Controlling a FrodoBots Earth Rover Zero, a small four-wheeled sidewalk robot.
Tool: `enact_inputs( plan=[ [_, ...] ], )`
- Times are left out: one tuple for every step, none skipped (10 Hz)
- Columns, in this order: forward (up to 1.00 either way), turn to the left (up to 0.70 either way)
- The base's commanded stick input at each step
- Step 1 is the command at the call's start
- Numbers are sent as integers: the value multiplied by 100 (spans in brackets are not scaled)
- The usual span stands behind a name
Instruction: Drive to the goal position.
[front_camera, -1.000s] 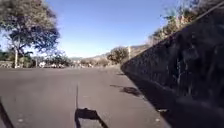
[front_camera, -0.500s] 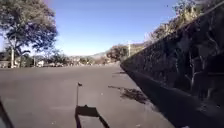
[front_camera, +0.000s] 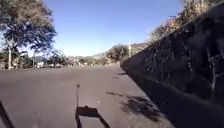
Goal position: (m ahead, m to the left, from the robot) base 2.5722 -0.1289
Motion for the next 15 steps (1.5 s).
enact_inputs(
  plan=[
    [100, 0],
    [100, 0],
    [100, 0],
    [100, 0],
    [100, 0],
    [100, 0],
    [100, 0],
    [100, 0],
    [100, 0],
    [100, 0],
    [100, 0],
    [100, 0],
    [100, 0],
    [100, 0],
    [100, 0]
  ],
)
